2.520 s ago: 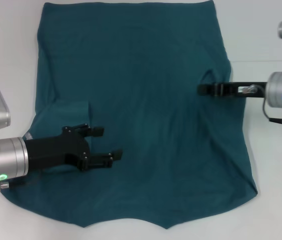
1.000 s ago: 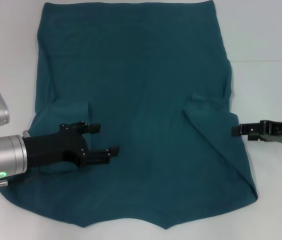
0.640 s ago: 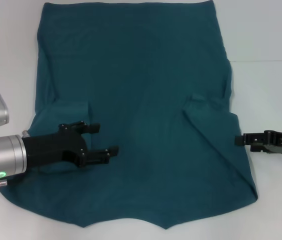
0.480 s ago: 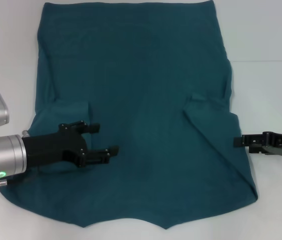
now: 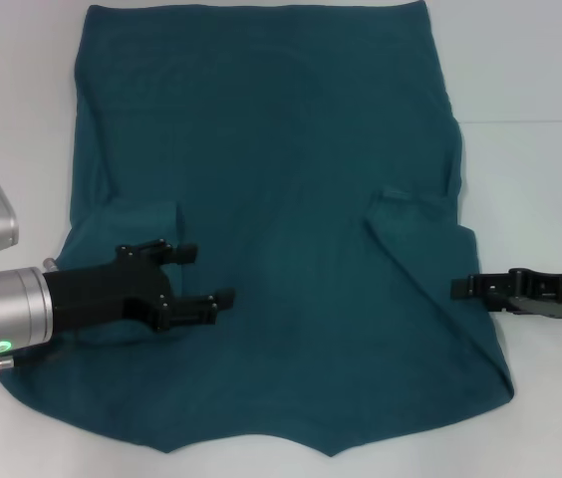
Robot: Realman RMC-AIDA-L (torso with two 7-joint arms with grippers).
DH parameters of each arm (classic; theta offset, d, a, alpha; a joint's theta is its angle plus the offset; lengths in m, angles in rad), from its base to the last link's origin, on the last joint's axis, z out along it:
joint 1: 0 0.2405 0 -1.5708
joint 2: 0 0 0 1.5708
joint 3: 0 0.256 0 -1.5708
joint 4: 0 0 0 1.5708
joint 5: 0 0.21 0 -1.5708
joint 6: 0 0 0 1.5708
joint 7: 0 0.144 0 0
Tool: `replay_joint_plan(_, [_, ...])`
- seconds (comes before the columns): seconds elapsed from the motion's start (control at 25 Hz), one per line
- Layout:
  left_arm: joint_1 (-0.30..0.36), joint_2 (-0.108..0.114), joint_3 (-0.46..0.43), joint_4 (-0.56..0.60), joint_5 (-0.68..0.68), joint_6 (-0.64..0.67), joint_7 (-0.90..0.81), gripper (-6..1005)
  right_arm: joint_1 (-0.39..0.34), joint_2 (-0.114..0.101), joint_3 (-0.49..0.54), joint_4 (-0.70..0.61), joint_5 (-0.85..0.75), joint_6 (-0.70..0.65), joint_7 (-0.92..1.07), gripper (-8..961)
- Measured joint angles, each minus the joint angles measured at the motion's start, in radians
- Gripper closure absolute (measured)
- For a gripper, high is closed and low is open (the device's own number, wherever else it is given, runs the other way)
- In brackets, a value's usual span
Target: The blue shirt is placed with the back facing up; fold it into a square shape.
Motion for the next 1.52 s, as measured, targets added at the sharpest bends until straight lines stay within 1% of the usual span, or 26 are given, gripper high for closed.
replay_joint_plan(0.2, [0.000,0.000,0.000,0.000,0.000,-0.001,0.000,124,-0.001,0.004,0.007,0.000,0.002,-0.003,0.001,219])
replay_joint_plan(0.88, [-0.002,0.000,0.001,0.000,0.000,-0.002,0.000,124,-0.029,0.001,0.033,0.000,0.003,-0.049,0.004,215])
replay_joint_plan(1.08, [-0.003,0.000,0.004,0.000,0.000,-0.001,0.000,124,-0.028,0.006,0.041,0.000,0.003,-0.043,0.004,214])
replay_joint_plan(1.52, [-0.005,0.001,0.001,0.000,0.001,-0.002,0.003,125,-0.001,0.043,0.058,-0.003,0.003,-0.001,-0.010,212])
